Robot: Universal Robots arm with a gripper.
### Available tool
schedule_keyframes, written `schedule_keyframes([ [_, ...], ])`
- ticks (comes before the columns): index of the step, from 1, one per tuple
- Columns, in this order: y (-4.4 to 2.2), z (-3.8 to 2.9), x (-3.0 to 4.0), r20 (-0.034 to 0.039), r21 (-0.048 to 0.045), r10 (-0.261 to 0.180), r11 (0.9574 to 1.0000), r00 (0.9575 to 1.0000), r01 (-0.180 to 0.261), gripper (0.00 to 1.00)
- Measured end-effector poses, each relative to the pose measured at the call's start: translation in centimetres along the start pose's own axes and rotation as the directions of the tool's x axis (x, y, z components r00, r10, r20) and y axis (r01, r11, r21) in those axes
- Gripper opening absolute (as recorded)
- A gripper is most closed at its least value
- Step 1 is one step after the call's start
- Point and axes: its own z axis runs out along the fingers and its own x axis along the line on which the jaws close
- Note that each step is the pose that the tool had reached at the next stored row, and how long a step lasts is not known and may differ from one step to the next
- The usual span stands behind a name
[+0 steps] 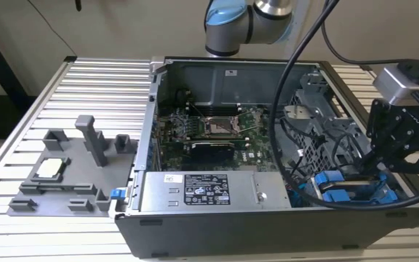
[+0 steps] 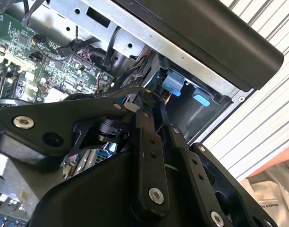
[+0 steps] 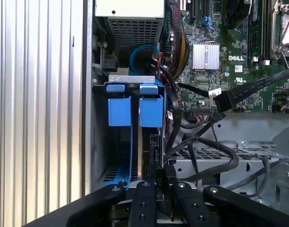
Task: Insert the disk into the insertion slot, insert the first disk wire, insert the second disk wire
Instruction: 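Insert the first disk wire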
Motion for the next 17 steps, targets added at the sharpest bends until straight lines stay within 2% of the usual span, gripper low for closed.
schedule_keyframes([
  [6,-0.02,0.46,0.02,-0.0020,0.0000,0.000,1.0000,1.0000,0.000,0.19],
  [17,-0.12,2.31,0.07,-0.0077,-0.0001,0.000,1.0000,1.0000,0.000,0.19],
])
